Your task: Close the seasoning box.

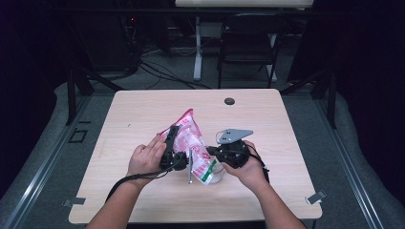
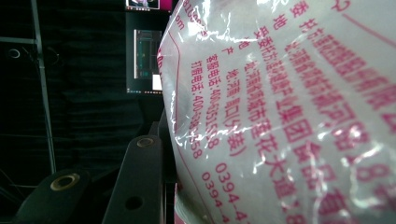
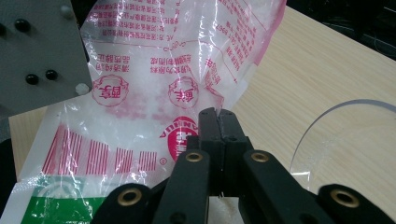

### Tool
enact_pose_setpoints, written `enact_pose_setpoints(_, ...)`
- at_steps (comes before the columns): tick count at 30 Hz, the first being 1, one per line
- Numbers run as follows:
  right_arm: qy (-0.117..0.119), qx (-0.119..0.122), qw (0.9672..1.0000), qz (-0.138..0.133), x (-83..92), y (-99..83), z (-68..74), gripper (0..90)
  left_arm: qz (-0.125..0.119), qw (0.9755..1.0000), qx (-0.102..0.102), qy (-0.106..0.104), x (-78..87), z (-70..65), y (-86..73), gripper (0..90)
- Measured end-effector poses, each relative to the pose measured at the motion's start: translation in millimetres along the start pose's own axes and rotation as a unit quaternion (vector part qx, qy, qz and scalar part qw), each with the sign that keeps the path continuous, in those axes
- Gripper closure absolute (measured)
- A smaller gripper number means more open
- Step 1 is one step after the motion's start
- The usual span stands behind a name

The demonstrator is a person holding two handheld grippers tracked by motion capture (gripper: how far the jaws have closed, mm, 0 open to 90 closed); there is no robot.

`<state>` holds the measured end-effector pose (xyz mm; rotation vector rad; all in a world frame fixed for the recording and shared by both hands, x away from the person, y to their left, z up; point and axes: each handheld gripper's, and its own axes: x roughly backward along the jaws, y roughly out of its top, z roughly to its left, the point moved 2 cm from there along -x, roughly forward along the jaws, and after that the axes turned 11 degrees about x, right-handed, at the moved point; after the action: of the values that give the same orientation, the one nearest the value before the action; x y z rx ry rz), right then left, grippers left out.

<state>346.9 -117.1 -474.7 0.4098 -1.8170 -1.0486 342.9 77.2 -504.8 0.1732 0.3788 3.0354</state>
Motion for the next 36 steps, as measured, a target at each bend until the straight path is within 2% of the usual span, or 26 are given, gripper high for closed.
enact_pose_setpoints(10, -0.001, 0.000, 1.0000, -0.002, 1.9, 0.3, -1.1, 90.0, -0.003, 1.0000, -0.005, 0.004, 0.0, 1.6, 2.3, 65.6)
enact_pose_setpoints(11, -0.002, -0.001, 1.0000, -0.003, 2.0, 0.3, -1.2, 90.0, -0.010, 0.9999, -0.004, 0.005, -0.8, 1.4, 2.1, 65.6)
enact_pose_setpoints(14, -0.004, -0.001, 1.0000, -0.003, 2.2, 0.3, -1.2, 90.0, -0.009, 1.0000, -0.001, 0.002, -0.8, 0.9, 2.2, 65.6)
enact_pose_setpoints(15, -0.003, -0.001, 1.0000, -0.003, 2.1, 0.3, -1.3, 90.0, -0.006, 1.0000, -0.007, 0.004, -0.1, 2.3, 3.1, 65.6)
enact_pose_setpoints(20, -0.002, 0.000, 1.0000, -0.003, 2.3, 0.4, -0.9, 90.0, -0.006, 0.9999, -0.012, 0.007, 0.7, 3.7, 4.3, 65.6)
enact_pose_setpoints(36, -0.003, 0.000, 1.0000, -0.004, 3.0, 0.3, -1.1, 90.0, -0.013, 0.9997, -0.019, 0.009, 0.9, 4.1, 5.1, 65.7)
